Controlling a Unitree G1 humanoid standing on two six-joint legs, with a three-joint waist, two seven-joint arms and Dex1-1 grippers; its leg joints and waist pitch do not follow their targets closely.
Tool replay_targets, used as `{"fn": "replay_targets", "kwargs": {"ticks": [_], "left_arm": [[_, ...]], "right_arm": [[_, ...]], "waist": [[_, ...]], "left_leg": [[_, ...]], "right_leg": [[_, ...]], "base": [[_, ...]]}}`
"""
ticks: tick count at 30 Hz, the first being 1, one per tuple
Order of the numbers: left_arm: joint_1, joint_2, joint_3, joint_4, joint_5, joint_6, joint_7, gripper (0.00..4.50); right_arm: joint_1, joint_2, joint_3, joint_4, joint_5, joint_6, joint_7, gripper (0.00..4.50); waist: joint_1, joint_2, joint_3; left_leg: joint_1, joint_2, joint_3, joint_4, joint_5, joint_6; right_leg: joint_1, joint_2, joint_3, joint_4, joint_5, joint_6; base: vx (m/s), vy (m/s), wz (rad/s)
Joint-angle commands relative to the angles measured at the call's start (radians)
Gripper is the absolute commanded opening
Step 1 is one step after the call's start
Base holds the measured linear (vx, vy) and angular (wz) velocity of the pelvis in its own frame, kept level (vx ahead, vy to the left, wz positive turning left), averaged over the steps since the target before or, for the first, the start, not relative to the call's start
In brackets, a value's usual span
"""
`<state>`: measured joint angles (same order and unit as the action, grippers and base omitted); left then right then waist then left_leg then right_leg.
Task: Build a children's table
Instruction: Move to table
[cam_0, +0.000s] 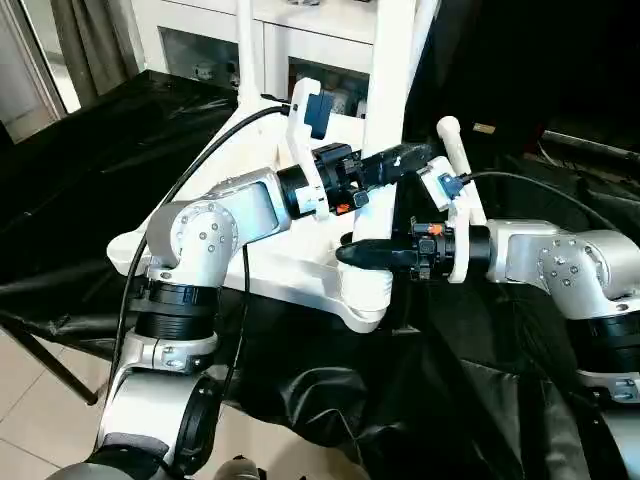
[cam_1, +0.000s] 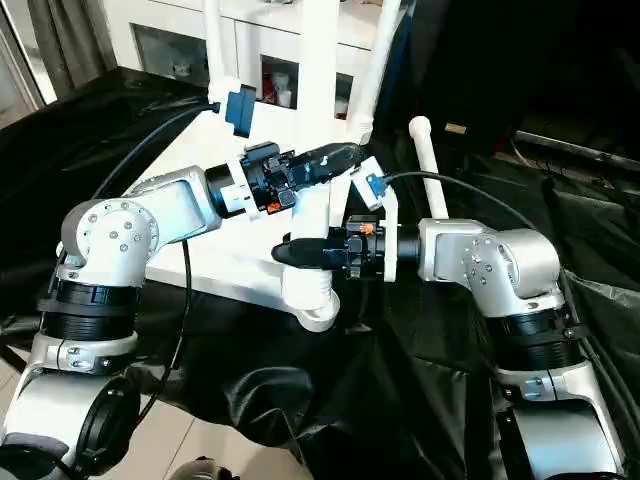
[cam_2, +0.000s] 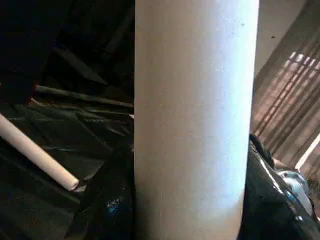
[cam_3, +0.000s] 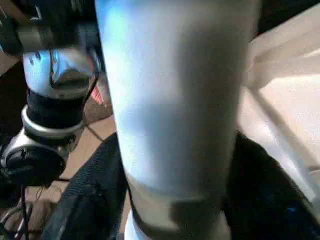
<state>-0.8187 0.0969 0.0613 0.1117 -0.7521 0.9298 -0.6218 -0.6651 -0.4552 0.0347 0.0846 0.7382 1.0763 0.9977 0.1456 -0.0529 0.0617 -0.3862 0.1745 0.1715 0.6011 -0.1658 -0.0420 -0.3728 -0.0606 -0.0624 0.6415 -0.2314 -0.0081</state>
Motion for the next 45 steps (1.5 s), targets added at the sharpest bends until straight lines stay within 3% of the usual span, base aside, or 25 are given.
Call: {"fn": "replay_targets", "kwargs": {"ticks": [1, 23, 24, 35, 44, 45], "left_arm": [[-0.008, -0.003, -0.013, -0.024, -0.006, -0.005, -0.01, 1.9], [-0.012, -0.003, -0.008, -0.021, -0.005, -0.003, -0.012, 1.9], [-0.012, -0.003, -0.008, -0.021, -0.005, -0.002, -0.011, 1.9], [-0.014, -0.007, -0.005, -0.021, -0.01, 0.0, -0.009, 1.9], [-0.016, -0.007, -0.005, -0.018, -0.009, 0.001, -0.012, 1.9], [-0.017, -0.006, -0.006, -0.018, -0.009, 0.001, -0.012, 1.9]], "right_arm": [[-0.007, -0.005, -0.029, 0.004, 0.011, -0.003, -0.017, 3.07], [0.009, -0.024, -0.022, -0.024, 0.039, 0.065, 0.009, 3.1], [0.009, -0.024, -0.023, -0.023, 0.039, 0.065, 0.008, 2.82], [0.012, -0.02, -0.011, -0.015, 0.033, 0.068, 0.003, 2.01], [0.023, -0.022, -0.003, -0.024, 0.023, 0.048, 0.006, 1.96], [0.023, -0.022, -0.001, -0.026, 0.02, 0.044, 0.006, 2.3]], "waist": [[0.002, -0.007, -0.073], [0.002, -0.006, -0.074], [0.003, -0.006, -0.074], [0.003, -0.005, -0.074], [0.002, -0.004, -0.074], [0.003, -0.003, -0.074]], "left_leg": [[0.021, 0.056, -0.016, -0.062, -0.069, -0.015], [0.021, 0.056, -0.016, -0.061, -0.067, -0.015], [0.021, 0.056, -0.017, -0.061, -0.066, -0.015], [0.022, 0.056, -0.016, -0.061, -0.068, -0.017], [0.022, 0.057, -0.017, -0.062, -0.074, -0.019], [0.022, 0.057, -0.017, -0.062, -0.074, -0.019]], "right_leg": [[0.049, -0.092, 0.052, -0.07, 0.016, -0.211], [0.05, -0.093, 0.052, -0.069, 0.025, -0.215], [0.05, -0.093, 0.052, -0.069, 0.024, -0.215], [0.05, -0.093, 0.052, -0.069, 0.021, -0.214], [0.05, -0.094, 0.052, -0.07, 0.019, -0.215], [0.05, -0.094, 0.052, -0.07, 0.019, -0.215]], "base": [[0.0, 0.0, 0.0], [0.0, 0.0, 0.0], [0.0, 0.0, 0.0], [0.0, 0.0, 0.0], [0.0, 0.0, 0.0], [0.0, 0.0, 0.0]]}}
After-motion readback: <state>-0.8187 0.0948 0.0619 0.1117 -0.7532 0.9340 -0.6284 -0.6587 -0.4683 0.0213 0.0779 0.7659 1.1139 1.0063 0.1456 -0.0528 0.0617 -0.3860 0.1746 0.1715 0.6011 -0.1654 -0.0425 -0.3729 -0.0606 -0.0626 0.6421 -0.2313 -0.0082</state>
